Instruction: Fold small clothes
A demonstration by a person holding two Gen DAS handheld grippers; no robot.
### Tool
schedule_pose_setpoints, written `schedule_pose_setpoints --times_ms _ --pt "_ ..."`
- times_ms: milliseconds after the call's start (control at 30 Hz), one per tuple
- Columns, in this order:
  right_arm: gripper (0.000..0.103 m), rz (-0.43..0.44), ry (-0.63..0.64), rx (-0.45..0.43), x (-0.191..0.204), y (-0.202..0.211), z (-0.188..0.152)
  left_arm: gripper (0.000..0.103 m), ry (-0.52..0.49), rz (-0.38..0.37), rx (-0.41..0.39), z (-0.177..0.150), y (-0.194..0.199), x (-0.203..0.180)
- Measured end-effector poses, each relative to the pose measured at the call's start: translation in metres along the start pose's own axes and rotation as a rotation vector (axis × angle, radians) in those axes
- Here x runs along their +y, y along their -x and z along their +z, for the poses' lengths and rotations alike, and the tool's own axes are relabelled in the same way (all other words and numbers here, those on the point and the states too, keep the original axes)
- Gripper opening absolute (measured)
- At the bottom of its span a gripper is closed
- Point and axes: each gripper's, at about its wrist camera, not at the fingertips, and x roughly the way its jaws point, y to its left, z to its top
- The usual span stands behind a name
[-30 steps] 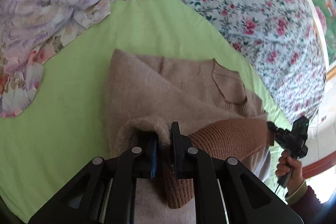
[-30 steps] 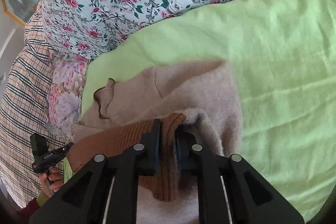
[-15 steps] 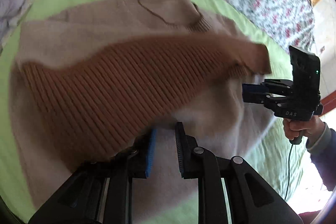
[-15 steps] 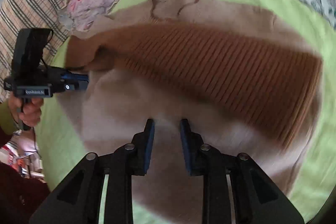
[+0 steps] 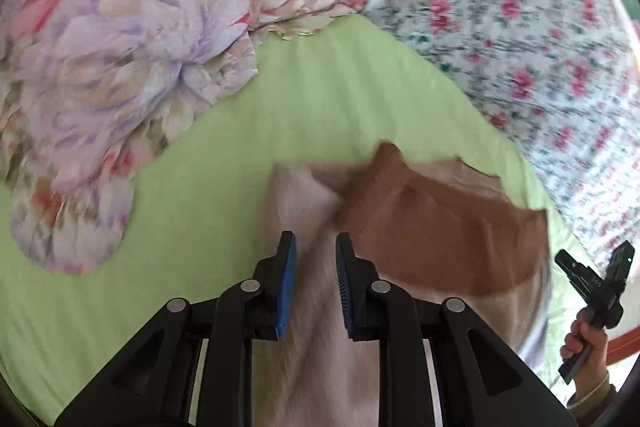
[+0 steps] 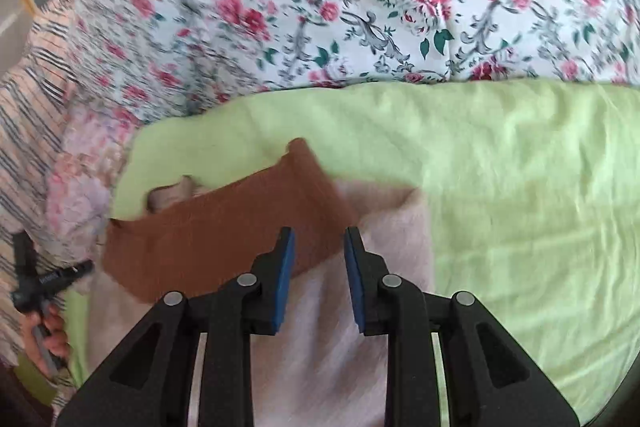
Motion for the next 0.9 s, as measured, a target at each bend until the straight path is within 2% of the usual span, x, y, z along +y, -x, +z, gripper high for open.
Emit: schedule_pose_setpoints --times_ms 233,300,433,500,567,733,900 --pt "0.033 0.081 -0.005 0.056 0.026 0.031 -0.057 0.030 -0.030 -0.057 0.044 -0.080 0.046 -0.022" --pt "0.033 0.097 0.002 0.088 0.033 0.038 -0.075 0.035 -0.034 -0.077 0.075 -0.104 0.051 -0.033" --pt "0.034 0.119 -0.009 0.131 0.042 0.045 -0.105 0.040 -0.019 -0.111 0.131 -0.142 0.056 -0.049" --pt "0.035 0.133 -0.018 0.152 0.045 0.049 -0.117 0.051 0.014 -0.127 0.135 -0.160 0.058 -0.050" --pt "0.036 0.137 -0.008 0.169 0.051 0.051 -0.124 0.055 0.047 -0.152 0.149 -0.175 0.059 -0.052" --pt "0.039 0.148 0.020 0.196 0.063 0.060 -0.140 0.059 0.112 -0.157 0.161 -0.200 0.055 -0.046" --pt "0.040 0.149 0.017 0.219 0.069 0.063 -0.153 0.063 0.199 -0.134 0.157 -0.203 0.044 -0.028"
